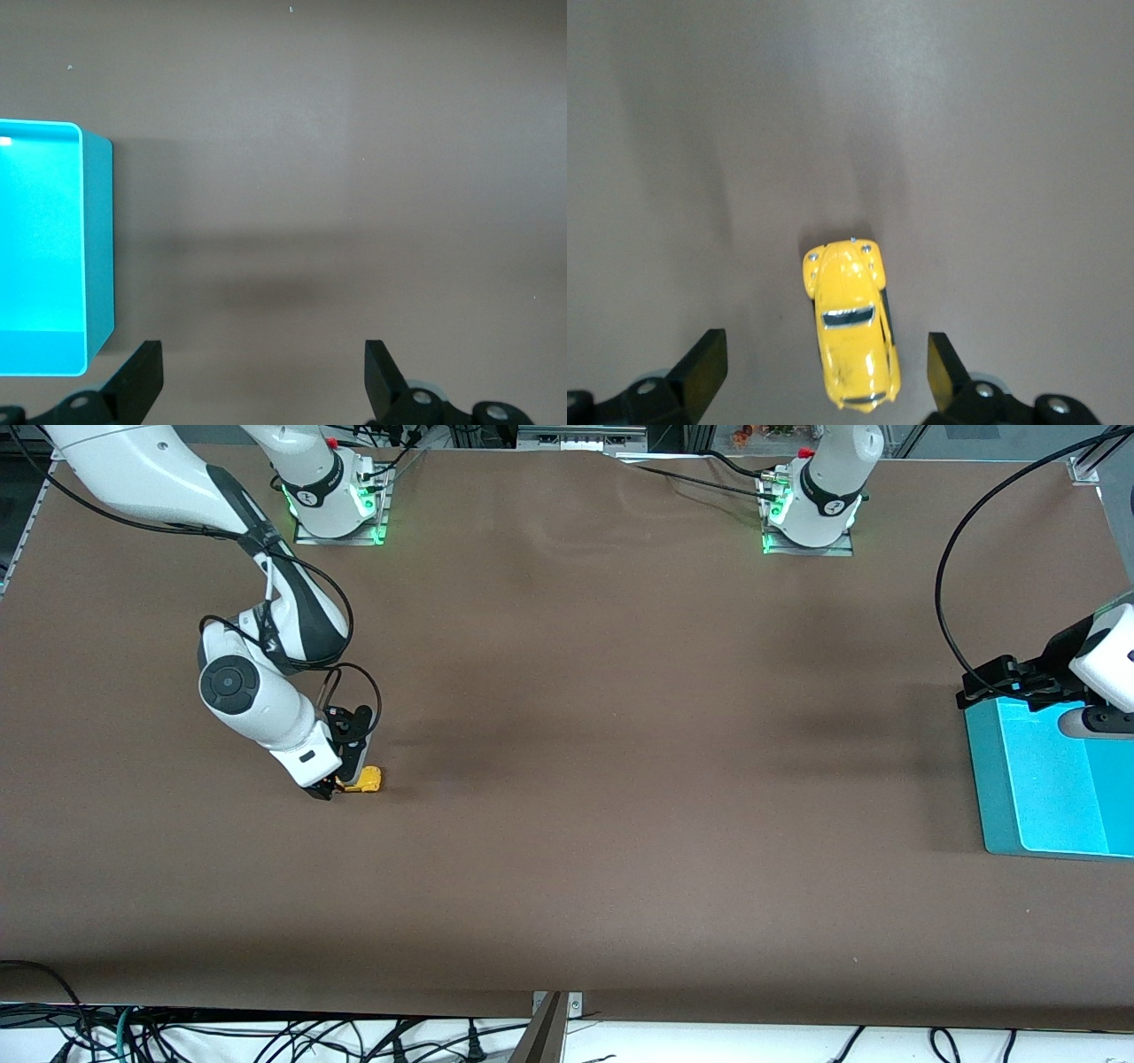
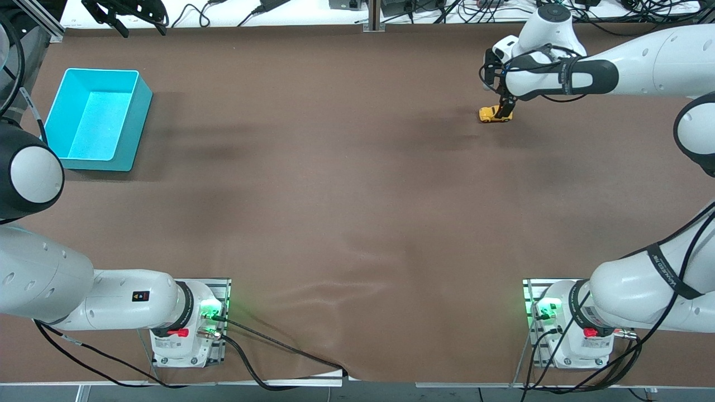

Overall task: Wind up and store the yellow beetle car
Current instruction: 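Reach the right gripper down over the yellow beetle car, then close the right gripper on the yellow car's body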

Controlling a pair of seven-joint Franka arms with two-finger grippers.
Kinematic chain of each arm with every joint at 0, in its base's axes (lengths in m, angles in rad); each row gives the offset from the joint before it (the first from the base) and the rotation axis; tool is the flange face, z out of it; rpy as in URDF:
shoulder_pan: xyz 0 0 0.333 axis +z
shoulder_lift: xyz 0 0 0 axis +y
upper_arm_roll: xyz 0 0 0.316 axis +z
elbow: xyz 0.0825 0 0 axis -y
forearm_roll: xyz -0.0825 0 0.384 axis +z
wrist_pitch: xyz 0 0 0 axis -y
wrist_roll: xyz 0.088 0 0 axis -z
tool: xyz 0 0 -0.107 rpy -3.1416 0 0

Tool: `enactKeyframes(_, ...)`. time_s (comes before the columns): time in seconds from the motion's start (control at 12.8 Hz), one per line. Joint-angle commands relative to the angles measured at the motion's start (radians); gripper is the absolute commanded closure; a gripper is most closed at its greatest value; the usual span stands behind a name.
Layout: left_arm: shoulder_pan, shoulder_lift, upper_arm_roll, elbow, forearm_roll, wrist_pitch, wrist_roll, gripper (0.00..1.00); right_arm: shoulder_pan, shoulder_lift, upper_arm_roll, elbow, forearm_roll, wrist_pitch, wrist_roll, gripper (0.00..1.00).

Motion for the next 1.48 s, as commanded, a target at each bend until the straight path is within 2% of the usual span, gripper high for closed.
enactKeyframes(0.0, -0.003, 0.011, 0.004, 0.028, -0.017, -0.016, 0.015, 0.0, -0.036, 0.043, 0.007, -0.005, -0.018, 0.067, -0.096, 0.0)
enactKeyframes(0.31, -0.003, 0.011, 0.004, 0.028, -0.017, -0.016, 0.015, 0.0, -0.074, 0.083, 0.007, -0.003, -0.018, 0.118, -0.176, 0.01)
enactKeyframes(0.47, -0.003, 0.011, 0.004, 0.028, -0.017, -0.016, 0.016, 0.0, -0.074, 0.085, 0.007, -0.003, -0.018, 0.118, -0.166, 0.09)
enactKeyframes(0.62, -0.003, 0.011, 0.004, 0.028, -0.017, -0.016, 0.015, 0.0, -0.074, 0.086, 0.007, -0.002, -0.018, 0.118, -0.164, 0.22)
enactKeyframes(0.78, -0.003, 0.011, 0.004, 0.028, -0.017, -0.016, 0.015, 0.0, -0.073, 0.086, 0.007, -0.002, -0.018, 0.118, -0.164, 0.46)
enactKeyframes(1.01, -0.003, 0.011, 0.004, 0.028, -0.017, -0.016, 0.015, 0.0, -0.073, 0.091, 0.007, -0.003, -0.018, 0.118, -0.166, 0.76)
enactKeyframes(1.09, -0.003, 0.011, 0.004, 0.028, -0.017, -0.016, 0.015, 0.0, -0.073, 0.091, 0.007, -0.003, -0.02, 0.118, -0.166, 0.8)
enactKeyframes(1.4, -0.002, 0.011, 0.004, 0.028, -0.017, -0.016, 0.016, 0.0, -0.074, 0.098, 0.007, -0.005, -0.02, 0.118, -0.176, 0.81)
